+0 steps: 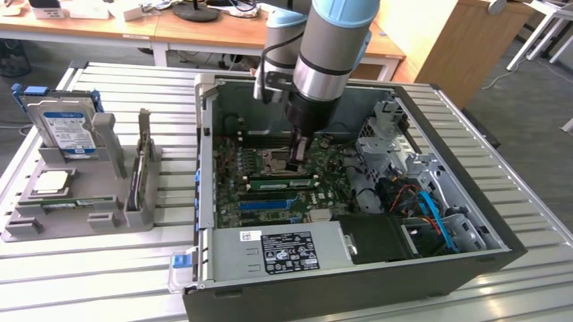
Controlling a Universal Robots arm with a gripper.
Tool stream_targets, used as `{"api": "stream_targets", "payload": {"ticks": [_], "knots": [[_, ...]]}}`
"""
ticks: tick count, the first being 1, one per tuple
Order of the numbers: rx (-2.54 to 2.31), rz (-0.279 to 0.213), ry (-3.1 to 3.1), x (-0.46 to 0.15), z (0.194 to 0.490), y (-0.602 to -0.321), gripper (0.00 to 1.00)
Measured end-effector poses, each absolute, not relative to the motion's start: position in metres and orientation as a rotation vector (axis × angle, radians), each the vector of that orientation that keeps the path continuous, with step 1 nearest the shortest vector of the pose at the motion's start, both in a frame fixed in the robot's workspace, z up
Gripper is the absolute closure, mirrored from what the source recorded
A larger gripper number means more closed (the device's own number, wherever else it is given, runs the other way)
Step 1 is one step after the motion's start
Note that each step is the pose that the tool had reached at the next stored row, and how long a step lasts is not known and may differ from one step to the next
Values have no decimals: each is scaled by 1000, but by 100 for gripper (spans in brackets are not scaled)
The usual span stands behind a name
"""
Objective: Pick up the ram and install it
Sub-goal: 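Press down the ram until it locks into place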
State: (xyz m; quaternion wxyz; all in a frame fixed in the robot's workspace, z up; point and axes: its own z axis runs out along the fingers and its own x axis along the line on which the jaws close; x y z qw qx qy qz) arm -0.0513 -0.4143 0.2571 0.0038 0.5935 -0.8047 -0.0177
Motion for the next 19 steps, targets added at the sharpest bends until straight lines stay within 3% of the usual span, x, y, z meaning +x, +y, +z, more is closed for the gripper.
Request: {"api": "stream_targets", "payload": {"ticks": [19], "knots": [[1465,-57,-2776,-51,257,-414,89]]}}
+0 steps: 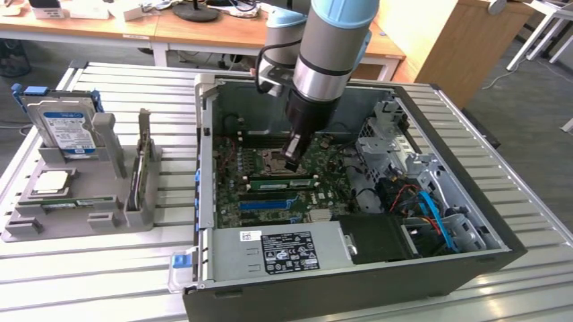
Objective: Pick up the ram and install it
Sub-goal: 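Press down the ram until it locks into place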
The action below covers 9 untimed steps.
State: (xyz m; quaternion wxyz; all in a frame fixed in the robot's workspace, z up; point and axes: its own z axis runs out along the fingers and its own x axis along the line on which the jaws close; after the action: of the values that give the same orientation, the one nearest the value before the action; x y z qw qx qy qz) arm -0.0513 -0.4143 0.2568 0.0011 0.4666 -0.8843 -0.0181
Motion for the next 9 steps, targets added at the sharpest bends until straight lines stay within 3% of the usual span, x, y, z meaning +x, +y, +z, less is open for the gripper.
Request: {"api": "stream_targets", "payload": {"ticks": [9], "knots": [[1263,-57,-2876,-51,257,-414,89]]}}
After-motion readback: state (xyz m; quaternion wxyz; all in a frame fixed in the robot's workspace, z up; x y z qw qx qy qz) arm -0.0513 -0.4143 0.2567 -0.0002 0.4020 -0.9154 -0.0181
